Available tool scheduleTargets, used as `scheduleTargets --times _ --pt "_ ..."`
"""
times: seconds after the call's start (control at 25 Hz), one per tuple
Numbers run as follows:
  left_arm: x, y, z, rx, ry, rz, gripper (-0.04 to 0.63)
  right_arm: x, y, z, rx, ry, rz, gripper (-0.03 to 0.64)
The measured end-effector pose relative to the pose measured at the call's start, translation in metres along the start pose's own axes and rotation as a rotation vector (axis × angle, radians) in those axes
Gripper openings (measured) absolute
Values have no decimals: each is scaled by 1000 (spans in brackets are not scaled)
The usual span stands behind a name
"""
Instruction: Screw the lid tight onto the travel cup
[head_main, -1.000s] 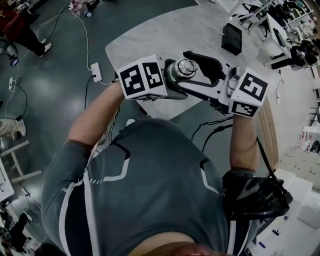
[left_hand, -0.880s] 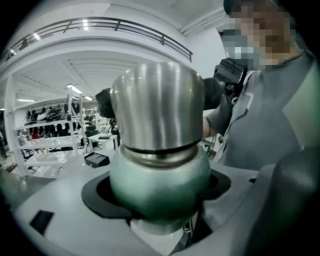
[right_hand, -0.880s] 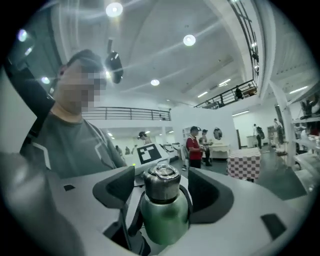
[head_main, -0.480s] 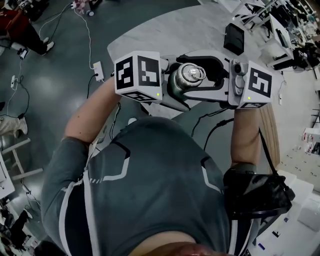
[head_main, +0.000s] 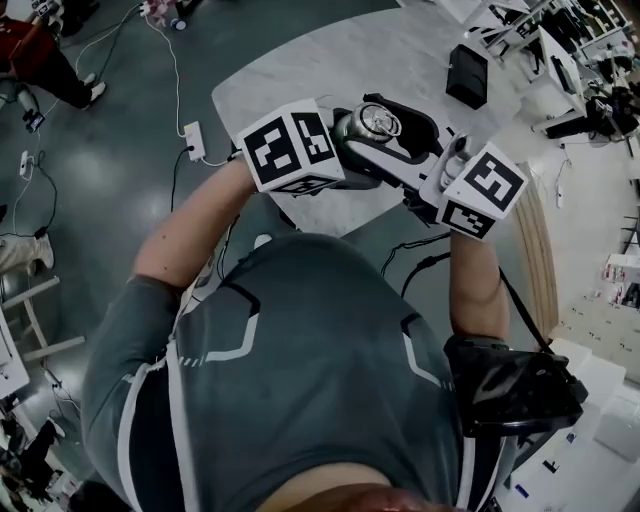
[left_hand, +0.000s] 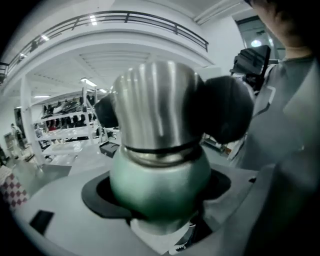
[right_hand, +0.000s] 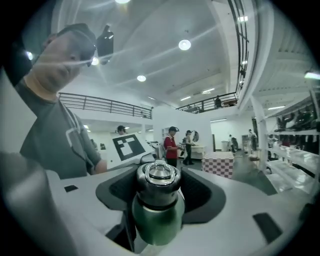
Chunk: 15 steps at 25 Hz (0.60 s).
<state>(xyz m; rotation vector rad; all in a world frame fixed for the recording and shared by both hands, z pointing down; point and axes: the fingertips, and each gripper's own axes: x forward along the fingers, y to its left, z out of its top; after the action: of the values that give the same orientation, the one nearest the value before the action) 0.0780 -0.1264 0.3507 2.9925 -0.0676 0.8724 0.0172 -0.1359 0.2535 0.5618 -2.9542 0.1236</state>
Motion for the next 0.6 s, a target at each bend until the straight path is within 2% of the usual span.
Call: scheduleTargets --times 0.2,0.32,0.4,0.48,0.56,0.6 --pt "-22 -46 22 106 -107 -253 399 -18 43 23 -63 -85 385 313" --pt "-33 -68 30 154 -133 -361 399 -23 60 26 -63 -66 524 313" --pt "-33 -78 32 172 -135 -397 398 -24 67 23 -76 -31 567 311" --pt "-31 -79 32 173 -127 -387 398 -24 69 22 -93 -20 577 287" --pt "-27 -69 29 147 -106 -317 399 -20 64 24 -97 -39 524 279" --pt "-24 -60 26 126 -85 -259 399 -17 57 24 -90 -43 468 278"
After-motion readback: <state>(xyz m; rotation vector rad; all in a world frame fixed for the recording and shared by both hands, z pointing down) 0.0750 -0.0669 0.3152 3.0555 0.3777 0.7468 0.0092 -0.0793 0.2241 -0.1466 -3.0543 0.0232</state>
